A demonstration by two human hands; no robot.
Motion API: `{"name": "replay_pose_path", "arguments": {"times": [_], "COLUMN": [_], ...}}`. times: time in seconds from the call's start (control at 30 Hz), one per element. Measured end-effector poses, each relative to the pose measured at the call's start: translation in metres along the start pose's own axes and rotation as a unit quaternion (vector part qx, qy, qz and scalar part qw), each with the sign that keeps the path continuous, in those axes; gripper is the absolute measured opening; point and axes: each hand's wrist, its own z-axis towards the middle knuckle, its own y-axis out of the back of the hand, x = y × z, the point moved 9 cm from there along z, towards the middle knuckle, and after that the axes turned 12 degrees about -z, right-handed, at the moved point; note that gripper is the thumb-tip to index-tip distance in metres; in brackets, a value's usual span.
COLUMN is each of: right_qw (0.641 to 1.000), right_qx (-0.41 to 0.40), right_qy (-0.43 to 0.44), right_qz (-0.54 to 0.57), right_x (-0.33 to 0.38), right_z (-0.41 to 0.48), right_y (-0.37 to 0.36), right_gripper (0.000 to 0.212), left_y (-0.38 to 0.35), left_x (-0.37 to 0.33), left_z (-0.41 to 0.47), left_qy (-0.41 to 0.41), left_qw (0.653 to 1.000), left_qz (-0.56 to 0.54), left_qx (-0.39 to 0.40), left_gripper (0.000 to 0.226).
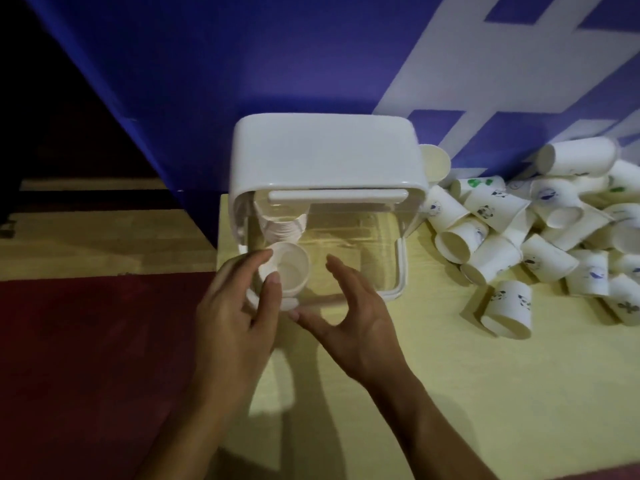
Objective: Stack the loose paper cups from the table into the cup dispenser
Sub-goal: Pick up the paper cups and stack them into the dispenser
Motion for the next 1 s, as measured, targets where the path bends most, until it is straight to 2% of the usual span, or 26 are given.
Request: {"name": "replay_pose_path", "arguments": {"times": [0.07, 0.17, 0.27, 0.3, 0.37, 0.5, 0.53, 0.6, 0.67, 0.73, 0.8, 0.87, 0.9, 0.93, 1.0], "right_qw": [0.999, 0.991, 0.981, 0.976, 0.967, 0.949, 0.944, 0.936, 0.931, 0.925, 0.919, 0.915, 0.913, 0.911, 0.908], "right_qx": [-0.027, -0.060, -0.088, -0.098, -0.117, -0.142, -0.149, -0.158, -0.166, -0.175, -0.176, -0.174, -0.176, -0.176, -0.173], "right_qy": [-0.028, -0.113, -0.170, -0.189, -0.221, -0.274, -0.286, -0.307, -0.320, -0.333, -0.348, -0.361, -0.366, -0.372, -0.380], "right_qz": [-0.001, 0.025, 0.034, 0.039, 0.050, 0.061, 0.063, 0.067, 0.063, 0.054, 0.045, 0.037, 0.035, 0.035, 0.041], "right_x": [-0.032, -0.095, -0.154, -0.172, -0.207, -0.271, -0.286, -0.315, -0.342, -0.372, -0.404, -0.434, -0.448, -0.462, -0.486], "right_z": [-0.023, -0.057, -0.088, -0.099, -0.118, -0.155, -0.163, -0.175, -0.183, -0.187, -0.184, -0.176, -0.169, -0.162, -0.145], "right_y": [0.019, 0.053, 0.092, 0.106, 0.132, 0.171, 0.180, 0.195, 0.210, 0.224, 0.238, 0.251, 0.258, 0.265, 0.275], "right_gripper": [0.084, 0.076, 0.070, 0.065, 0.055, 0.047, 0.046, 0.044, 0.045, 0.048, 0.055, 0.069, 0.077, 0.085, 0.099], "left_y": [-0.025, -0.102, -0.201, -0.236, -0.301, -0.400, -0.419, -0.448, -0.464, -0.476, -0.488, -0.497, -0.498, -0.498, -0.488], "left_x": [-0.035, -0.073, -0.101, -0.106, -0.115, -0.116, -0.113, -0.112, -0.109, -0.099, -0.093, -0.094, -0.102, -0.112, -0.125], "left_z": [-0.010, -0.024, -0.040, -0.046, -0.059, -0.082, -0.087, -0.097, -0.109, -0.117, -0.119, -0.114, -0.109, -0.102, -0.082], "left_qy": [-0.083, -0.137, -0.210, -0.241, -0.319, -0.446, -0.467, -0.507, -0.562, -0.599, -0.604, -0.576, -0.527, -0.455, -0.245], "left_qw": [0.996, 0.977, 0.932, 0.906, 0.833, 0.654, 0.618, 0.567, 0.522, 0.493, 0.485, 0.515, 0.560, 0.624, 0.767], "left_qz": [-0.003, -0.014, 0.040, 0.068, 0.129, 0.283, 0.304, 0.303, 0.274, 0.259, 0.248, 0.226, 0.203, 0.167, 0.085], "left_qx": [0.041, 0.159, 0.293, 0.341, 0.434, 0.541, 0.555, 0.574, 0.580, 0.575, 0.582, 0.593, 0.606, 0.613, 0.588], "left_gripper": [0.027, 0.034, 0.041, 0.046, 0.064, 0.089, 0.088, 0.078, 0.058, 0.042, 0.041, 0.048, 0.050, 0.052, 0.060]}}
